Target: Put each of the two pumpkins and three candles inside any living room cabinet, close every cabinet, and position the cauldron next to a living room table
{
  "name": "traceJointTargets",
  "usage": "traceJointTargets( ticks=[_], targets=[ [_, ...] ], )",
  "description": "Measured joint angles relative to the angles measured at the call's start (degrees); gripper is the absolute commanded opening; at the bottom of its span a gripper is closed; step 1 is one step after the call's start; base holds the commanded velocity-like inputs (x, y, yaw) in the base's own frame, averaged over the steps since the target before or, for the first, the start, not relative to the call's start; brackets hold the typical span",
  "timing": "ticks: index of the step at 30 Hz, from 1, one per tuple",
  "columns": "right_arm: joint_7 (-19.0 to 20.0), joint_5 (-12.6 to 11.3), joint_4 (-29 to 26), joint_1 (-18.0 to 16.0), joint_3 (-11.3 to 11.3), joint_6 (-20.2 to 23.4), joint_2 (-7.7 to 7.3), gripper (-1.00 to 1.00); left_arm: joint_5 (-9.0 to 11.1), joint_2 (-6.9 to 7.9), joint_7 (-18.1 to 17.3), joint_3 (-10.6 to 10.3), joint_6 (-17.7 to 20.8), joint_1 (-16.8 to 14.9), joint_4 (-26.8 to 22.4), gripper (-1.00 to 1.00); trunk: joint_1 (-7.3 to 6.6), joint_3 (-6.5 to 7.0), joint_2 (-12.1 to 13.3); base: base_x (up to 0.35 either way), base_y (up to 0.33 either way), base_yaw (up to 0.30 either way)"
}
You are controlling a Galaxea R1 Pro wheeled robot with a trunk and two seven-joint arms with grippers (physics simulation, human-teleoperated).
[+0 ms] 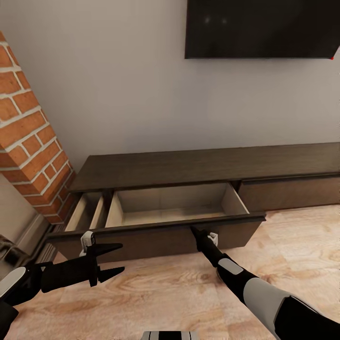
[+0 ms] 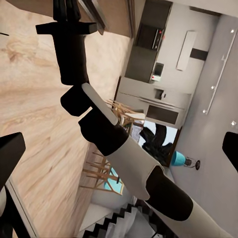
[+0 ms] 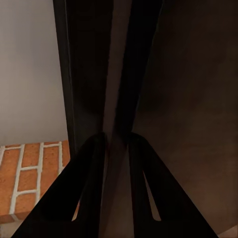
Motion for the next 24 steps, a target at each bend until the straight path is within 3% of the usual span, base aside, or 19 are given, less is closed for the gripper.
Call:
traceJointTargets(
  ticks=[24],
  targets=[
    [-0.4,-0.2,0.0,-0.1,-0.7,0.0,0.08,-1.0,0.0,0.0,0.0,0.1,0.0,0.0,0.0,1.0,-0.01,0.0,0.0,-0.05,0.0,0.0]
  ],
)
